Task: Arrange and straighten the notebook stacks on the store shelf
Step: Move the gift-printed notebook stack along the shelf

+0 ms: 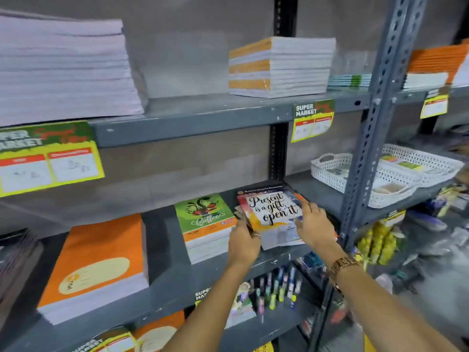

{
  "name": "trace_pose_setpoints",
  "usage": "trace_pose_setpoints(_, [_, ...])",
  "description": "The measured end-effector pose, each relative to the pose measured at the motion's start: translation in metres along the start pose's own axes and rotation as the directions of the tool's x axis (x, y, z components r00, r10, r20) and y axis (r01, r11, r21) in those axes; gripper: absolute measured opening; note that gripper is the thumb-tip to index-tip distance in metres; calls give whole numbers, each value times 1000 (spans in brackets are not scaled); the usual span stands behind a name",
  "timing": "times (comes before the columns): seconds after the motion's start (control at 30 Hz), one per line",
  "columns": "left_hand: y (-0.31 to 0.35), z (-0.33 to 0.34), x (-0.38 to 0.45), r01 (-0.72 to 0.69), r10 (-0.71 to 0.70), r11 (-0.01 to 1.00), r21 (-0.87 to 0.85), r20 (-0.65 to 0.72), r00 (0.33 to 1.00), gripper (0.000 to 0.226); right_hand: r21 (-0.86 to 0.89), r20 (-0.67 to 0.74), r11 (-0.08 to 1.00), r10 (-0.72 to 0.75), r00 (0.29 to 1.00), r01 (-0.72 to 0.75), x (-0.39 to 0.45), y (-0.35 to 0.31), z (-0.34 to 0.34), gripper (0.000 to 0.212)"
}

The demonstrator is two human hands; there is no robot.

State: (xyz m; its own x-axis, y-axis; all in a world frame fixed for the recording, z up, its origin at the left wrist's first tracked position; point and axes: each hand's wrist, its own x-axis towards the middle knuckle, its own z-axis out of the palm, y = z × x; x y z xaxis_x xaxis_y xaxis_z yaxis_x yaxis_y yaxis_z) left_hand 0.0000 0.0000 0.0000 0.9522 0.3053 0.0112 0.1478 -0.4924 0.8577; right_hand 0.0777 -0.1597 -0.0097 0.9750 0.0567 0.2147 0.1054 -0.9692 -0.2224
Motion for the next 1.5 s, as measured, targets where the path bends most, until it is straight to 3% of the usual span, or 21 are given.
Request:
trace_pose_setpoints(0.07, [-1,12,9,169,-164,984,-63,71,984,38,10,84,997,80,993,-81,7,8,8,67])
trace_pose_setpoints(0.13, [-8,25,20,337,-323,927,-165,105,940,20,24,142,988,151,978,-156,12,15,15,73])
trace_pose_setpoints(0.17, [-10,30,24,363,-351,911,-194,96,931,6,41,153,981,182,971,-191,17,17,18,78])
trace_pose_setpoints(0.23, [-14,40,33,432,-418,873,-227,108,902,28,93,207,958,249,946,-273,21,21,22,81])
trace_pose_setpoints(0.33, [-16,51,47,492,-473,826,-276,135,871,15,142,356,916,306,883,-374,28,30,28,73])
trace_pose_setpoints(0.4, [-17,56,54,511,-483,803,-307,168,859,19,158,408,903,309,859,-399,34,32,31,74])
trace_pose_setpoints(0.47, [-18,62,58,521,-487,796,-309,186,853,21,108,450,890,354,820,-444,43,34,37,92])
trace_pose_setpoints(0.53, [-17,66,59,512,-488,809,-289,155,859,18,28,468,882,405,785,-471,48,32,38,109])
trace_pose_setpoints(0.6, [-19,67,58,486,-478,843,-232,92,874,18,-25,448,867,456,769,-499,50,30,37,109])
trace_pose_setpoints(0.67, [-21,67,58,431,-424,883,-188,77,902,30,-12,394,843,499,772,-538,53,31,38,95])
trace_pose_setpoints(0.8, [-25,64,55,351,-337,905,-242,95,937,26,146,268,790,548,792,-596,59,37,37,54])
trace_pose_setpoints(0.97, [-13,50,54,238,-218,903,-359,96,971,18,406,155,769,474,867,-494,57,32,27,9])
trace_pose_setpoints(1.07, [-7,32,54,178,-177,892,-415,41,983,30,460,86,758,479,873,-462,54,13,12,10])
trace_pose_setpoints(1.17, [-11,-1,52,156,-161,885,-439,26,987,26,494,35,753,482,876,-435,48,-21,-6,28])
trace_pose_setpoints(1.3, [-22,-58,48,108,-156,891,-441,-75,985,27,549,16,751,429,903,-367,36,-76,-20,34])
trace_pose_setpoints(1.5, [-64,-168,25,115,-229,938,-326,-336,914,17,661,179,670,296,938,-337,2,-183,-5,33])
